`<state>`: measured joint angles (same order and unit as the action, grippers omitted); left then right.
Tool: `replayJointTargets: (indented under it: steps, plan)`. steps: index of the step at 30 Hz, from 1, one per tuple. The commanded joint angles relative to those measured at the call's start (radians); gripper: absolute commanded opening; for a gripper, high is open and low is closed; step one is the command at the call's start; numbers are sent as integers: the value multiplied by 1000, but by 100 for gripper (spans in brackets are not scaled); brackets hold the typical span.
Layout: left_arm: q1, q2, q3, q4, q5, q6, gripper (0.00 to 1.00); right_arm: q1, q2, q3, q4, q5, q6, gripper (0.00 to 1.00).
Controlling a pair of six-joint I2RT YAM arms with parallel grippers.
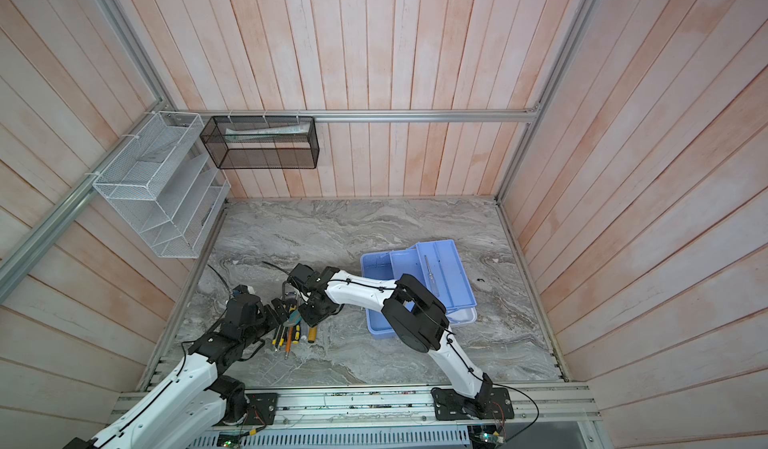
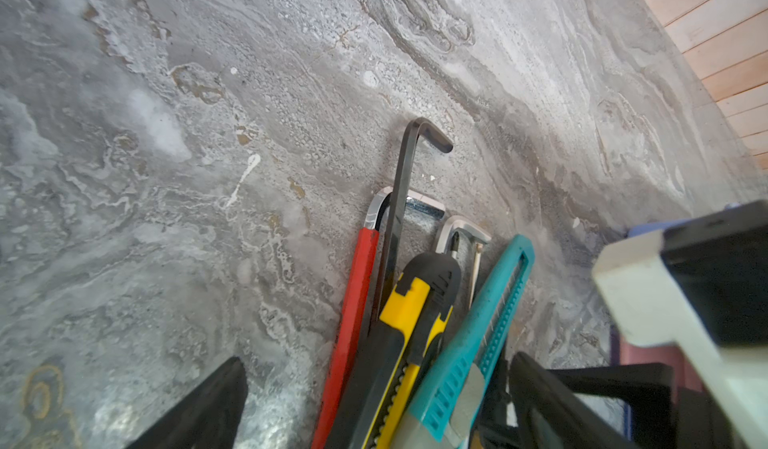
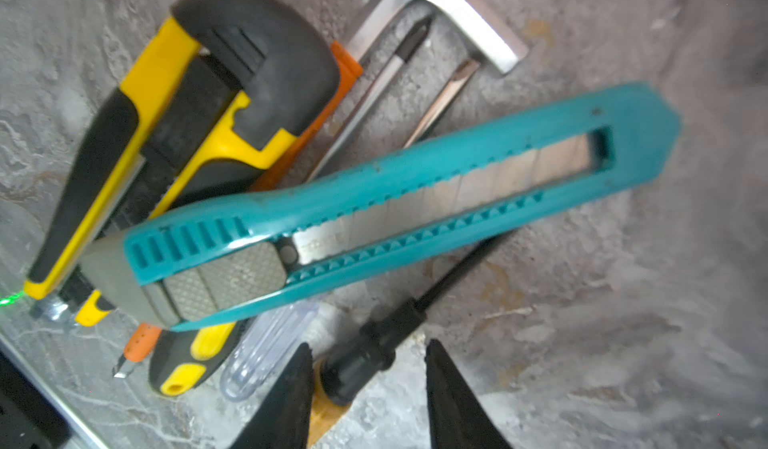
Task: Pack the tool kit
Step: 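Move the right gripper back to the tool pile, then grasp the yellow-handled screwdriver with the right gripper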
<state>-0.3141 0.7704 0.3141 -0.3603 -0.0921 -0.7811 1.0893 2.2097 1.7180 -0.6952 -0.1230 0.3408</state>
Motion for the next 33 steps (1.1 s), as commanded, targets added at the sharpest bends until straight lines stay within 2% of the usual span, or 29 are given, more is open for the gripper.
replayJointTargets:
  steps: [1, 5, 12, 22, 33]
  plan:
    - [6, -4, -9, 5, -1, 14, 100, -27, -55, -72, -80, 73, -22, 43]
    - [6, 0, -11, 13, 2, 16, 100, -37, -83, -114, -69, 93, -15, 42]
    - [5, 20, -9, 24, 15, 13, 99, -27, -75, -107, -20, -7, 44, 43]
    - [6, 17, -16, 36, 38, 0, 99, 12, -32, -87, -108, 80, 99, 44]
    - [6, 13, -31, 62, 70, -17, 99, 25, -19, -60, -145, 129, 91, 31]
